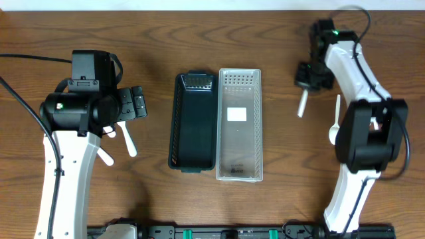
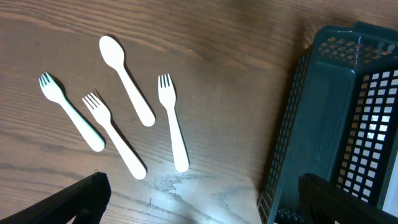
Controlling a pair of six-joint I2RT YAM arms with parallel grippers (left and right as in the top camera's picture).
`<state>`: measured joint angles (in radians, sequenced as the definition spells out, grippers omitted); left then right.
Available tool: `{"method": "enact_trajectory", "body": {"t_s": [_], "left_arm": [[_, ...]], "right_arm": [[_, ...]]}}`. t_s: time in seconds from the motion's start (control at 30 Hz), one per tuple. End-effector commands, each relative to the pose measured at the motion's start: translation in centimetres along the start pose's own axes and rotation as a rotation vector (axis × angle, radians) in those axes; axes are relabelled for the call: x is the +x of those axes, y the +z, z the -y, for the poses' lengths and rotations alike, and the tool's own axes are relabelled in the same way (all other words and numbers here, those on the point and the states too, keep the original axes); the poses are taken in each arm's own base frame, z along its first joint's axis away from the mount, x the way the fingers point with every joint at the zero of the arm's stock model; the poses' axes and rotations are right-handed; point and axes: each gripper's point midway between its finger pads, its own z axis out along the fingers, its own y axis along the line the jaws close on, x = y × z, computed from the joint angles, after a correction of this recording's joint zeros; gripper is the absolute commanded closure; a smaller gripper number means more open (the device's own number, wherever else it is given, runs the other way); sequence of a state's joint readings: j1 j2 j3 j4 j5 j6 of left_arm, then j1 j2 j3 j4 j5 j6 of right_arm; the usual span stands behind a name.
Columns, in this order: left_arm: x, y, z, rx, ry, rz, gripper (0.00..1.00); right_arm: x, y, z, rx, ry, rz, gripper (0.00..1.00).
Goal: Pack container
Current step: 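Carry the spoon into the white basket and release it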
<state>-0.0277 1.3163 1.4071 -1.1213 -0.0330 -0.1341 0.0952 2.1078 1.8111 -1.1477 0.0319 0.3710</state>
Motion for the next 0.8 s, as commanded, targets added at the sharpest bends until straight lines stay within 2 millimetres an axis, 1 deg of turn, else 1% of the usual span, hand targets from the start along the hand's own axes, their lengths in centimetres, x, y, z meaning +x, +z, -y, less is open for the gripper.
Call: {"method": "enact_trajectory", "body": {"t_s": [0.0, 0.07, 0.17, 0.27, 0.33, 0.37, 0.47, 0.6, 0.7, 0.77], "left_arm": [[-0.3, -0.3, -0.2, -0.006, -0.006, 0.009, 0.02], [-0.3, -0.3, -0.2, -0.006, -0.006, 0.009, 0.02], [-0.3, -0.3, -0.2, -0.006, -0.006, 0.009, 0.02], [-0.3, -0.3, -0.2, -0.006, -0.006, 0.009, 0.02], [-0.3, -0.3, -0.2, -0.006, -0.006, 0.009, 0.02], [-0.3, -0.3, -0.2, -0.006, -0.006, 0.009, 0.02], [-0.3, -0.3, -0.2, -0.006, -0.006, 0.009, 0.02], [-0.3, -0.3, -0.2, -0.006, -0.006, 0.009, 0.02], [-0.3, -0.3, -0.2, -0.006, -0.006, 0.009, 0.02], [-0.3, -0.3, -0.2, -0.006, -0.006, 0.009, 0.02]], "right_arm": [[0.5, -8.2, -5.6, -0.134, -0.026, 0.163, 0.99], [2.1, -9.6, -8.2, -0.171, -0.033, 0.173, 0.99], [4.7, -9.9, -11.4, -0.191, -0.057, 0.149, 0.99], [7.1, -8.8, -13.6, -0.178, -0.1, 0.112, 0.99], [8.6, -7.5, -14.5, -0.154, -0.108, 0.081, 0.99], [9.7, -6.3, -15.0, -0.135, -0.109, 0.05, 0.99], [11.4, -3.8, -15.3, -0.09, -0.114, -0.009, 0.99], [13.5, -0.2, -15.1, -0.022, -0.145, -0.085, 0.98], [14.4, 1.3, -14.9, 0.008, -0.17, -0.118, 0.96], [14.4, 1.5, -14.9, 0.012, -0.174, -0.12, 0.93]]}}
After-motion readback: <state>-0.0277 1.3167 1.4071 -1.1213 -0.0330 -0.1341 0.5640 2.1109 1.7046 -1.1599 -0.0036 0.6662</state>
